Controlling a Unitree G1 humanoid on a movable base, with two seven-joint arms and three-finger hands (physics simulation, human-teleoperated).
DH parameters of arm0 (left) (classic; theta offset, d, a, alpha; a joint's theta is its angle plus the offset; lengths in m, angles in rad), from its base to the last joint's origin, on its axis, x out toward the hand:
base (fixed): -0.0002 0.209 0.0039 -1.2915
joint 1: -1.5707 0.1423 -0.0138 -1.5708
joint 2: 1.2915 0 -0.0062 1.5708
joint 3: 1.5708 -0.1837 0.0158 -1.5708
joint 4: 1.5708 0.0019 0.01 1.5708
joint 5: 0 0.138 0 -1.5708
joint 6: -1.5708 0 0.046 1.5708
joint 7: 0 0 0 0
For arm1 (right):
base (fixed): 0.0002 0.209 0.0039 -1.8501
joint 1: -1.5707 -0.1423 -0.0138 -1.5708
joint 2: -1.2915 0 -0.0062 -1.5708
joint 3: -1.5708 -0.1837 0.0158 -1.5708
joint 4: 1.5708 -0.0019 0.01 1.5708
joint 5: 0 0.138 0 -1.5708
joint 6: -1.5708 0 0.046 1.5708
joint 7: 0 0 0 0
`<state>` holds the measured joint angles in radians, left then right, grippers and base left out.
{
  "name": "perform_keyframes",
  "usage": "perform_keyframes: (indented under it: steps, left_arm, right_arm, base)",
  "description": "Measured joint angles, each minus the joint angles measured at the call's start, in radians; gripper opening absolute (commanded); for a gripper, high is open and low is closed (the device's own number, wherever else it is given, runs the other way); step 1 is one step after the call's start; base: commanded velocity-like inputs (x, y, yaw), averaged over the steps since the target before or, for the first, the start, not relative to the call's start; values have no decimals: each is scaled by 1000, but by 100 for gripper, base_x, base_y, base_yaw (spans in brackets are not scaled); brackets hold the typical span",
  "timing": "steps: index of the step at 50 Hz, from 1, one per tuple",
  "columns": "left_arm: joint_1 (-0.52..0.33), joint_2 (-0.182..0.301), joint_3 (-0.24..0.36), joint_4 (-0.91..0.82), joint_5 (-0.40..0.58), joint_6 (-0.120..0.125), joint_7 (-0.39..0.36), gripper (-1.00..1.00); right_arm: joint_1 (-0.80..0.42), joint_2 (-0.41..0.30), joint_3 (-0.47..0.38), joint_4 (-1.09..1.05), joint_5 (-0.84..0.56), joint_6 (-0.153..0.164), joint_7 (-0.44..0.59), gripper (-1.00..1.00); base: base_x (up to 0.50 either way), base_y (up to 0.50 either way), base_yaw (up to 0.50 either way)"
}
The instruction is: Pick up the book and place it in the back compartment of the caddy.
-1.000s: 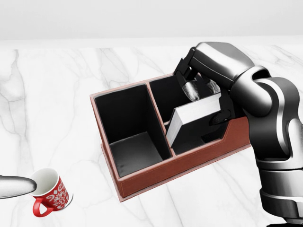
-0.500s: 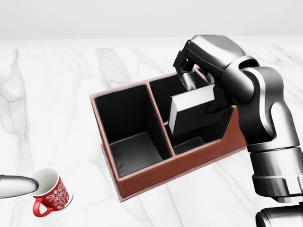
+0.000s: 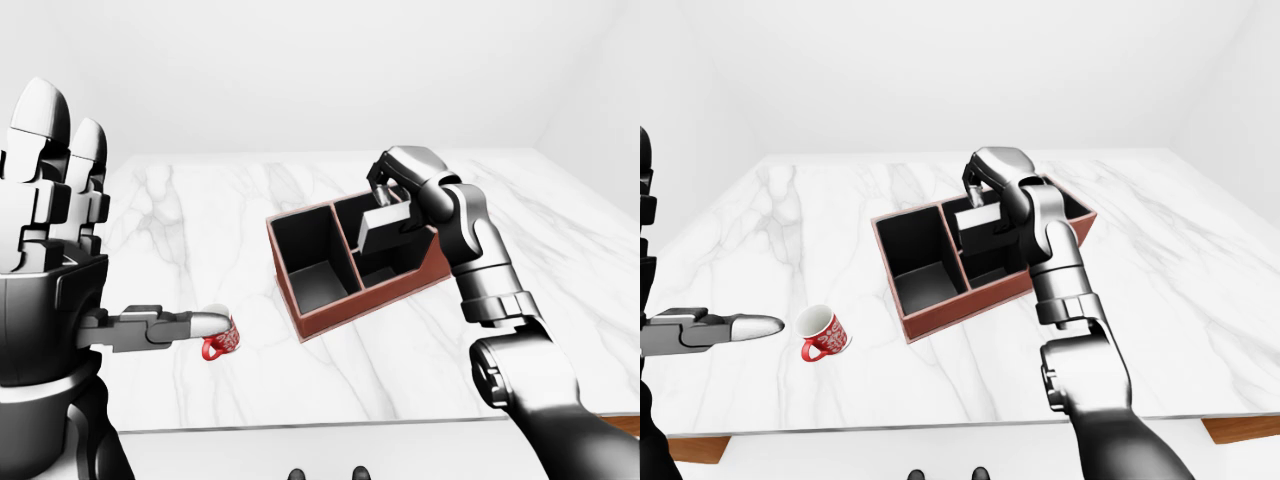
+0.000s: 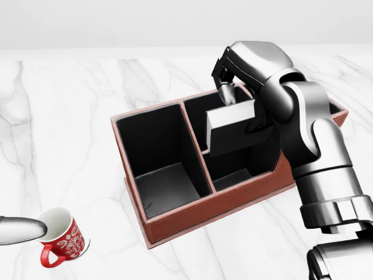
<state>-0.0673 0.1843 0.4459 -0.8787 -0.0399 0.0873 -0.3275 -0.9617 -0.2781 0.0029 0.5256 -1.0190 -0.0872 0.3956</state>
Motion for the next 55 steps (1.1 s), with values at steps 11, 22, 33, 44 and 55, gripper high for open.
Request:
perform_keyframes:
  steps: [11, 22, 33, 44, 55]
  left_arm:
    - [-1, 0, 1, -4, -1, 0, 0, 95]
    - [-3, 1, -3, -2, 1, 0, 1, 95]
    - [-4, 1, -8, 3, 3, 0, 2, 95]
    - [-5, 1, -10, 3, 5, 0, 2, 95]
    - [-4, 0, -14, 7, 8, 0, 2, 95]
  right_arm:
    - [-30, 10, 17, 120, -36, 0, -97, -100]
    - [-51, 12, 30, 232, -63, 0, -179, -100]
    - [-70, 11, 40, 335, -79, 0, -250, -100]
    - [-84, 13, 50, 417, -88, 0, -308, -100]
    - [-87, 22, 60, 489, -89, 0, -363, -100]
  base:
    - [0, 0, 0]
    - [0, 0, 0]
    - [0, 0, 0]
    - [0, 0, 0]
    - [0, 0, 0]
